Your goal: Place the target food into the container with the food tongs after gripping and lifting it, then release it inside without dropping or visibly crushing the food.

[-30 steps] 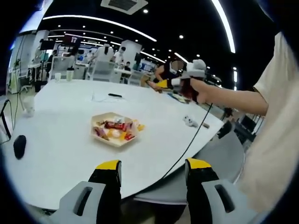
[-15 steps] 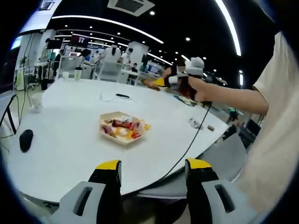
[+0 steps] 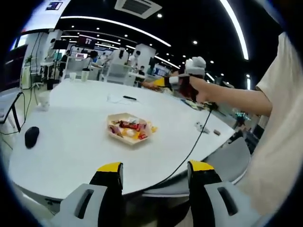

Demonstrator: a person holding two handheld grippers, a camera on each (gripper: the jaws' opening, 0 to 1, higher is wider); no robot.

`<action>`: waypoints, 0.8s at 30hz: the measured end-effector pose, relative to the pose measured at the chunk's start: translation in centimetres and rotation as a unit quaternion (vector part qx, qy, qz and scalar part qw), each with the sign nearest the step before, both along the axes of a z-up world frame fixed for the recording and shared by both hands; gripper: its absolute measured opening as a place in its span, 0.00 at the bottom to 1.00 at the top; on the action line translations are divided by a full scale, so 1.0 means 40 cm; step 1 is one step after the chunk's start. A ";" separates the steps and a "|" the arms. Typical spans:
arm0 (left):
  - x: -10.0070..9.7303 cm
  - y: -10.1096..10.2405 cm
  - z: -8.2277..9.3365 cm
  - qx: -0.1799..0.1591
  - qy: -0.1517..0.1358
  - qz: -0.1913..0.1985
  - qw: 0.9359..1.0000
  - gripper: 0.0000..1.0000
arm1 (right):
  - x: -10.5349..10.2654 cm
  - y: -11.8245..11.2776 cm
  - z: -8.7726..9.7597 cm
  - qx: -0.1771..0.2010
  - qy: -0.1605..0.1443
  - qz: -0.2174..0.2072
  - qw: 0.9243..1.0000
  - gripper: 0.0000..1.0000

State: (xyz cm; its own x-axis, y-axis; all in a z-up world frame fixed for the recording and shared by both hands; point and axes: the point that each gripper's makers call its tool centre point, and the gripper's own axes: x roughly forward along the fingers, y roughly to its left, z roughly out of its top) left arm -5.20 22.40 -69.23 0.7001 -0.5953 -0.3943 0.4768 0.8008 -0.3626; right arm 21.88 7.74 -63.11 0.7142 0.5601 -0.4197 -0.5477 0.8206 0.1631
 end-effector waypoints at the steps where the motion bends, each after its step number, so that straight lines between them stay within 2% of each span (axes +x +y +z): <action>1: -0.002 0.001 0.000 0.000 0.000 0.001 1.000 0.54 | 0.001 0.002 0.000 0.001 0.000 0.002 1.000 0.22; 9: -0.006 0.002 0.002 0.000 0.000 0.003 1.000 0.54 | 0.017 0.020 -0.006 0.003 -0.002 0.013 1.000 0.22; 24: -0.002 0.013 0.007 0.001 -0.002 0.005 1.000 0.54 | 0.015 0.045 -0.003 0.003 -0.005 0.022 1.000 0.22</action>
